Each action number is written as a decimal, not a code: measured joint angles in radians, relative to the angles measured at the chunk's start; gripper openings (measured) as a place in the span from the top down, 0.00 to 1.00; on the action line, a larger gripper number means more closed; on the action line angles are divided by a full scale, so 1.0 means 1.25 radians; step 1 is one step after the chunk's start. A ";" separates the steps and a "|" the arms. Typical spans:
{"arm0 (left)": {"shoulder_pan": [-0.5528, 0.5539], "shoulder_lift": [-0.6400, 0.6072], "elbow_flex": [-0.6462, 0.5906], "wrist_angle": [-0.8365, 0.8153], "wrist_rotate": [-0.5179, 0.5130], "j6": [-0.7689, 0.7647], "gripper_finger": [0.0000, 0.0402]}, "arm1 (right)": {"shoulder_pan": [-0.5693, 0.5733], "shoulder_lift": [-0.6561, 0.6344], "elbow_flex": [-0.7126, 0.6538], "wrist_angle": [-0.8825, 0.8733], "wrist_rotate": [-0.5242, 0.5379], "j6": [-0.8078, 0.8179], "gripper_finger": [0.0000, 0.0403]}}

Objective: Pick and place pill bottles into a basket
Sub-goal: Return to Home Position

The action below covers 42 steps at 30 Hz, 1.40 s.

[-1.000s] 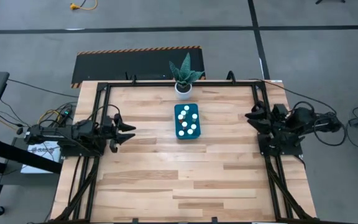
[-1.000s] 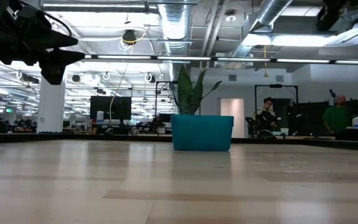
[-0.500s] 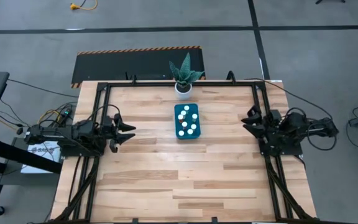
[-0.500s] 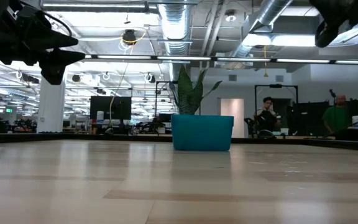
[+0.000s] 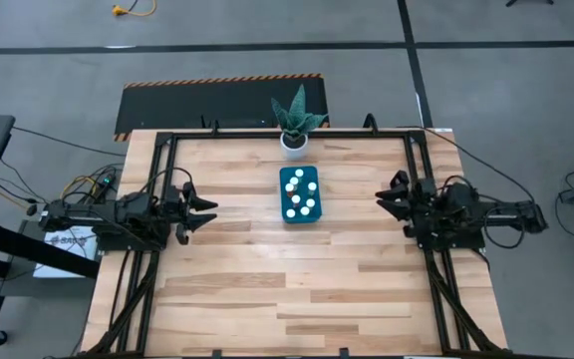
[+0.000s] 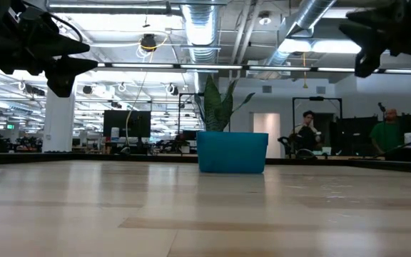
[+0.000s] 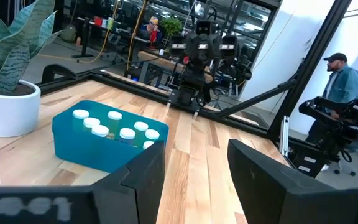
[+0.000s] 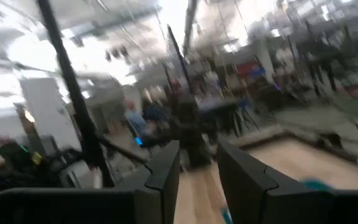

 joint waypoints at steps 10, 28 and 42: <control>0.000 0.000 0.000 0.000 0.000 0.000 0.59 | -0.040 0.000 -0.002 -0.159 0.010 0.022 0.75; 0.000 0.000 0.000 -0.001 0.000 0.000 0.59 | -0.092 0.010 0.002 -0.249 0.032 0.099 0.75; 0.000 0.000 0.000 -0.001 0.000 0.000 0.59 | -0.092 0.010 0.002 -0.250 0.032 0.099 0.75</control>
